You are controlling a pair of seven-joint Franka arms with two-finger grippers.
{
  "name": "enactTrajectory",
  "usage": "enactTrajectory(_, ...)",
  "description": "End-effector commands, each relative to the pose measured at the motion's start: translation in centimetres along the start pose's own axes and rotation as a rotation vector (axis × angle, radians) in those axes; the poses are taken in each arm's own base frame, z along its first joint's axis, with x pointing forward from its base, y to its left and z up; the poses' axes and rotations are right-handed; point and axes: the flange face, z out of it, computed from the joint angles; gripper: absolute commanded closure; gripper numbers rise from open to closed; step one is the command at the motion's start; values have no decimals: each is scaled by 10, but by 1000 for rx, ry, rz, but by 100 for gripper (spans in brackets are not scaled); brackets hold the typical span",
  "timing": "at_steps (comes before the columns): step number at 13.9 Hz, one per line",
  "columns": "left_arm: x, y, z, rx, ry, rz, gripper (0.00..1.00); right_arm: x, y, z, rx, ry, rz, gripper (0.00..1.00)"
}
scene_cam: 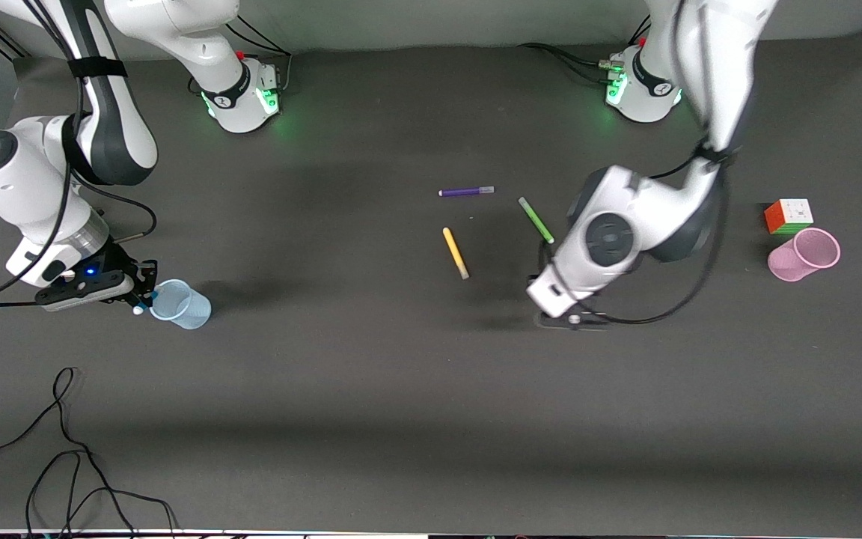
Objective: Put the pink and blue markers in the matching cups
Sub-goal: 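Drop the blue marker in the blue cup while the left gripper drops pink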
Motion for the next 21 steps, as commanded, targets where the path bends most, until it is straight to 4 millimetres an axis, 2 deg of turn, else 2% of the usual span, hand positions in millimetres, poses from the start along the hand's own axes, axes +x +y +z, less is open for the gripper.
enactTrajectory(1,-20,-48,-61,14,-35,83,100,-6,-1,22,-12,49,-21,100)
enactTrajectory(4,-38,-96,-113,15,-38,139,100,-9,-3,36,-21,58,-24,100)
enactTrajectory(7,-52,-140,-149,11,-13,162,100,-19,-7,50,-21,52,-24,100)
enactTrajectory(9,-60,-173,-165,6,-7,201,100,-24,-9,52,-16,42,-23,100)
enactTrajectory(12,-68,-235,-179,-1,18,356,100,-29,-11,55,-12,32,-23,89)
enactTrajectory(13,-71,-257,-181,-4,30,396,100,-30,-11,56,-10,29,-23,73)
enactTrajectory(14,-73,-272,-182,-5,39,443,100,-31,-11,56,-9,25,-23,48)
enactTrajectory(15,-75,-284,-183,-9,47,499,100,-31,-11,54,-8,25,-21,10)
enactTrajectory(16,-77,-301,-183,-9,59,534,100,-33,-6,52,-9,20,-12,0)
enactTrajectory(19,-85,-343,-178,-18,97,689,100,-30,-4,38,-1,14,-6,0)
enactTrajectory(21,-95,-376,-166,-77,145,758,100,-24,-4,26,1,24,-3,0)
